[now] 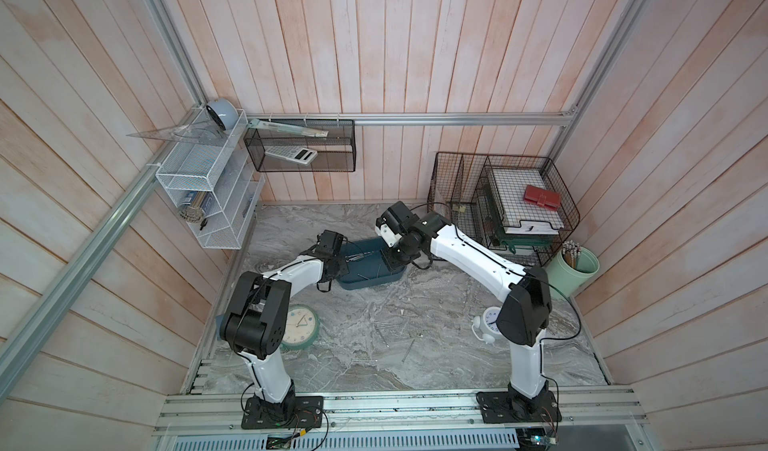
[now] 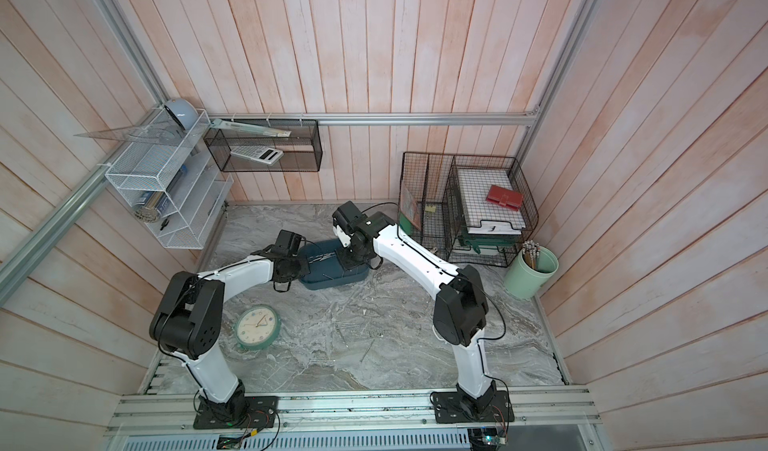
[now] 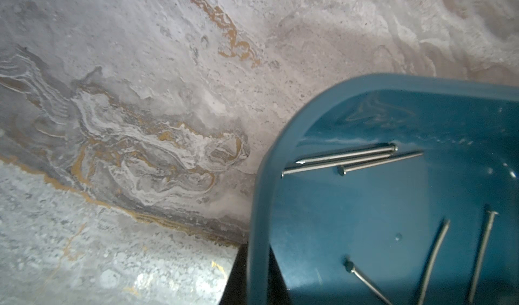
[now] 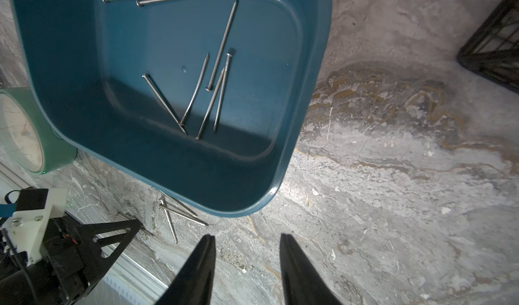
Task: Put the nails on the desktop into the storage box
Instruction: Place the nail in the storage box, then pick up the nail from the center of the board.
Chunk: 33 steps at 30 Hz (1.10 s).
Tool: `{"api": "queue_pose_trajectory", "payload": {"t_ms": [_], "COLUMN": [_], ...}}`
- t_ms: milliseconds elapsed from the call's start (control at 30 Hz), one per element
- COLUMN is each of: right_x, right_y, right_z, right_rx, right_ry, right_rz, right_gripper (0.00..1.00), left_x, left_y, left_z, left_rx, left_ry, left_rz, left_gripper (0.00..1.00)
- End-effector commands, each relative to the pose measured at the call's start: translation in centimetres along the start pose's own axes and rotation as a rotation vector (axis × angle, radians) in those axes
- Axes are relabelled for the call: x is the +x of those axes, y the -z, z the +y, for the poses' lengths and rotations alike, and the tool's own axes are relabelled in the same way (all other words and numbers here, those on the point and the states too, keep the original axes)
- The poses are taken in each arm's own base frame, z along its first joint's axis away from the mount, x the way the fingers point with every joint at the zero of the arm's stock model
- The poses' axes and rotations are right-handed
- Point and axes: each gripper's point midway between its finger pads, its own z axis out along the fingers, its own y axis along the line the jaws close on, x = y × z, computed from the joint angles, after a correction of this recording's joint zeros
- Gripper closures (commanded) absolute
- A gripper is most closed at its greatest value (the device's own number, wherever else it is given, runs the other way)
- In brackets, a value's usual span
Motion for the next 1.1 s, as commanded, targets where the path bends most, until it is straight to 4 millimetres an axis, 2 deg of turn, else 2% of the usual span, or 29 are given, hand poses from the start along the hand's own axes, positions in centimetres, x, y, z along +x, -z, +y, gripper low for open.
{"api": "queue_pose_trajectory", "payload": {"t_ms": [0, 100, 233, 267, 300, 400, 467, 567, 667, 800, 900, 1000, 1067], "right_x": [0.7, 0.1, -0.3, -0.3, -0.4, 0.1, 0.7, 3.2, 7.6, 14.7, 18.4, 20.6, 21.2], "right_y": [-3.0, -4.1, -3.9, -3.7, -3.1, -1.0, 1.5, 4.8, 5.9, 3.9, 2.2, 0.7, -0.1], "right_z": [-0.4, -1.1, -0.8, -0.7, -0.4, 0.3, 0.8, 1.2, 0.9, 1.1, 2.3, 3.2, 3.6], "right_rx": [-0.072, -0.072, -0.107, -0.114, -0.127, -0.16, -0.183, -0.213, -0.201, -0.16, -0.118, -0.106, -0.109], "right_ry": [-0.034, -0.062, -0.076, -0.074, -0.068, -0.062, -0.062, -0.132, -0.267, -0.448, -0.486, -0.513, -0.542], "right_rz": [0.118, 0.126, 0.115, 0.112, 0.099, 0.053, -0.003, -0.05, -0.02, 0.132, 0.238, 0.314, 0.324], "right_gripper": [1.0, 1.0, 0.67, 0.62, 0.58, 0.54, 0.54, 0.56, 0.6, 0.62, 0.63, 0.63, 0.63], "left_x": [5.8, 5.5, 5.4, 5.4, 5.4, 5.6, 5.6, 5.5, 5.6, 5.7, 5.8, 5.8, 5.7], "left_y": [-1.5, -1.3, -1.3, -1.3, -1.3, -1.4, -1.3, -1.3, -1.3, -1.4, -1.6, -1.5, -1.5], "left_z": [1.4, 1.2, 1.0, 1.0, 1.0, 1.0, 1.1, 1.1, 1.1, 1.1, 1.0, 1.0, 1.0], "left_rx": [-0.038, -0.031, -0.024, -0.025, -0.023, -0.025, -0.026, -0.027, -0.028, -0.024, -0.022, -0.02, -0.02], "left_ry": [-0.046, -0.045, -0.044, -0.044, -0.044, -0.045, -0.045, -0.044, -0.046, -0.045, -0.047, -0.05, -0.053], "left_rz": [0.199, 0.194, 0.192, 0.194, 0.193, 0.198, 0.198, 0.195, 0.198, 0.197, 0.199, 0.2, 0.2], "left_gripper": [1.0, 1.0, 1.0, 1.0, 1.0, 1.0, 1.0, 1.0, 1.0, 1.0, 1.0, 1.0, 1.0]}}
